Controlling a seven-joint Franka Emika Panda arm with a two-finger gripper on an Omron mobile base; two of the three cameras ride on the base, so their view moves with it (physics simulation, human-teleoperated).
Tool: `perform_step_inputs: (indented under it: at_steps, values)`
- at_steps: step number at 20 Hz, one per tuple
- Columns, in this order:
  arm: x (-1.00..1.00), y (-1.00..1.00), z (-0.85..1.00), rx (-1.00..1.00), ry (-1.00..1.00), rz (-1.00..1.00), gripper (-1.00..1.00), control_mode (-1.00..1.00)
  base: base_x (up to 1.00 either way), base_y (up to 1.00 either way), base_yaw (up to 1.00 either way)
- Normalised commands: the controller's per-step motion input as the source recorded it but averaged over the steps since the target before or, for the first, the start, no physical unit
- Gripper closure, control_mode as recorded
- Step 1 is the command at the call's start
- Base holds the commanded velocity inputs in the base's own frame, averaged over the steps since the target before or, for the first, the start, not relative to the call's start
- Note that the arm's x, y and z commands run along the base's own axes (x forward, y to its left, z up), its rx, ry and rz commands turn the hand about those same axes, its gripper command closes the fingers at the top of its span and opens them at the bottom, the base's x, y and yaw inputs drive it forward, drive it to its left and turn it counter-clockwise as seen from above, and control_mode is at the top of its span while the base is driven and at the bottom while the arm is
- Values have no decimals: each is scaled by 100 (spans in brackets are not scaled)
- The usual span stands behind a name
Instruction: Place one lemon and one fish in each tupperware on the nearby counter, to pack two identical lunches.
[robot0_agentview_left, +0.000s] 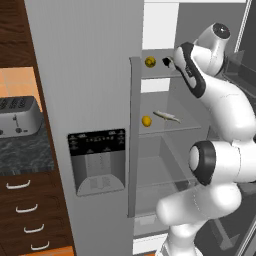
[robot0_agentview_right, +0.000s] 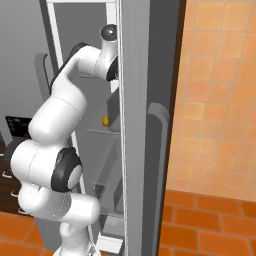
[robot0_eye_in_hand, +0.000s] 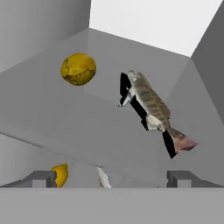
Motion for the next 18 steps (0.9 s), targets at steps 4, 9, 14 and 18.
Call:
perform_step_inputs:
  at_steps: [4, 9, 14, 18]
  values:
    - [36, -1, 0, 0, 6, 6, -100, -100, 0, 0, 0]
    - [31, -2, 0, 0, 9, 7, -100, -100, 0, 0, 0]
    - [20, -12, 0, 0, 1, 8, -100, -100, 0, 0, 0]
    - [17, -17, 0, 0, 0, 8, -100, -100, 0, 0, 0]
